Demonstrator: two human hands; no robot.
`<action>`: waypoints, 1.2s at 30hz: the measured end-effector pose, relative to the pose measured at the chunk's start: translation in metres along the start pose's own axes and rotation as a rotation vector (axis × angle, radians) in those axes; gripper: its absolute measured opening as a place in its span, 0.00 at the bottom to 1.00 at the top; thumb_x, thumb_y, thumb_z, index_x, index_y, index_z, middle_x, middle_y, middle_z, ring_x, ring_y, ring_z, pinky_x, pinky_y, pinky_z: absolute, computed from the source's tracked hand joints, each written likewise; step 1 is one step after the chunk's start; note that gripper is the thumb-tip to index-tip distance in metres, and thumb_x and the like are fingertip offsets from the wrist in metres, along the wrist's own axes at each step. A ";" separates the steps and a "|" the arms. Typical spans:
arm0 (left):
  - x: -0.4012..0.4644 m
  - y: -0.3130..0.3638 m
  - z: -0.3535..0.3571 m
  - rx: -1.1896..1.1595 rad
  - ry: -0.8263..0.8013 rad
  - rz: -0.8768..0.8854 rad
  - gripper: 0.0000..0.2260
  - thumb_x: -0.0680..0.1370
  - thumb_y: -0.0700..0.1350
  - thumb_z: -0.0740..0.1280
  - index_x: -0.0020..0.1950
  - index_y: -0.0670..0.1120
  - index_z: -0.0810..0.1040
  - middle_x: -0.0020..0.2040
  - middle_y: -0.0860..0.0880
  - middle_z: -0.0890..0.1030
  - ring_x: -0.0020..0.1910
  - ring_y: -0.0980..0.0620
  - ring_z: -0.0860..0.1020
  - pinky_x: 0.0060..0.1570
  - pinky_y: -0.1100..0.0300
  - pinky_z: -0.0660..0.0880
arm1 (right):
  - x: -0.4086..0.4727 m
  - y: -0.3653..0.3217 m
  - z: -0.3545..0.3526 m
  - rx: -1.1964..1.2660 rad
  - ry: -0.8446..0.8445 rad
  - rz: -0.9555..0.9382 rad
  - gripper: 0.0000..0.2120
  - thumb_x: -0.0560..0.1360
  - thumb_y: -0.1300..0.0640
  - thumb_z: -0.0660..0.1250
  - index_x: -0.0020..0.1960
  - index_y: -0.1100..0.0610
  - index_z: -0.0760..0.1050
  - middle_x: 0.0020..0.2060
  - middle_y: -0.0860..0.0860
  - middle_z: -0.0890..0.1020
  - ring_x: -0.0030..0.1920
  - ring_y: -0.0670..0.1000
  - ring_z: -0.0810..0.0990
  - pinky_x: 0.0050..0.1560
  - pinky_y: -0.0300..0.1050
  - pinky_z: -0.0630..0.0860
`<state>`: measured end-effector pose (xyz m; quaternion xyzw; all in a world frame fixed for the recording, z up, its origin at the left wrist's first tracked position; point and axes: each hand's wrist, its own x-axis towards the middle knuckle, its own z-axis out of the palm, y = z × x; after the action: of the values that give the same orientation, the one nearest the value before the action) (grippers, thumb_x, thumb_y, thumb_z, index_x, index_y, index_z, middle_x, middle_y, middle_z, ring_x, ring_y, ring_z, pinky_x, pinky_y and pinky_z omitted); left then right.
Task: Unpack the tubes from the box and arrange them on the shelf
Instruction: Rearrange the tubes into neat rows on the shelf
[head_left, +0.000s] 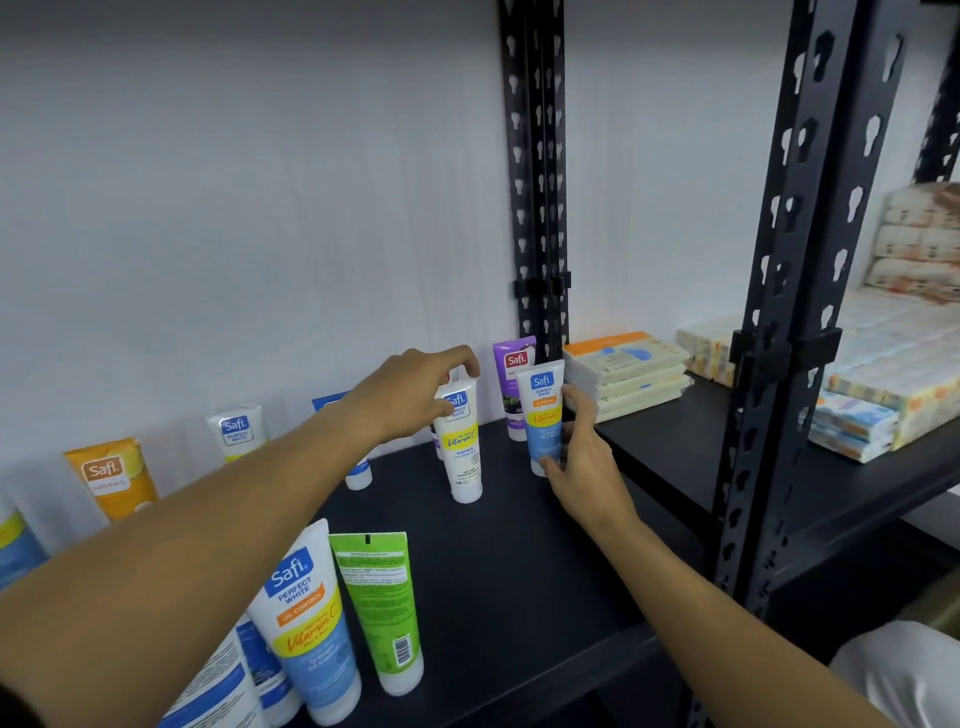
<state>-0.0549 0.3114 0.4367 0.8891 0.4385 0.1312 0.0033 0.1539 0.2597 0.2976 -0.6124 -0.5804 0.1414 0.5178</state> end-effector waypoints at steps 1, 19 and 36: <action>0.001 -0.001 0.000 0.002 0.001 0.002 0.20 0.77 0.41 0.71 0.64 0.58 0.68 0.61 0.47 0.79 0.54 0.47 0.80 0.46 0.58 0.79 | 0.000 0.000 0.000 0.002 -0.002 0.002 0.44 0.74 0.67 0.71 0.74 0.36 0.50 0.65 0.49 0.75 0.63 0.50 0.77 0.61 0.55 0.78; -0.001 -0.001 0.001 0.059 0.023 0.020 0.20 0.78 0.42 0.70 0.64 0.58 0.68 0.61 0.48 0.79 0.54 0.47 0.79 0.47 0.56 0.79 | 0.002 0.001 -0.001 0.001 -0.020 0.015 0.44 0.75 0.67 0.70 0.75 0.36 0.49 0.67 0.49 0.74 0.65 0.51 0.76 0.63 0.57 0.77; -0.002 -0.001 0.001 0.052 0.015 0.005 0.20 0.78 0.44 0.70 0.66 0.56 0.67 0.62 0.49 0.79 0.54 0.50 0.79 0.45 0.60 0.77 | 0.003 -0.001 -0.001 0.011 -0.033 0.035 0.44 0.76 0.68 0.69 0.77 0.39 0.48 0.67 0.49 0.75 0.64 0.49 0.76 0.62 0.51 0.77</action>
<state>-0.0564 0.3103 0.4348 0.8889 0.4398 0.1262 -0.0236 0.1552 0.2618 0.3001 -0.6172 -0.5774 0.1635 0.5089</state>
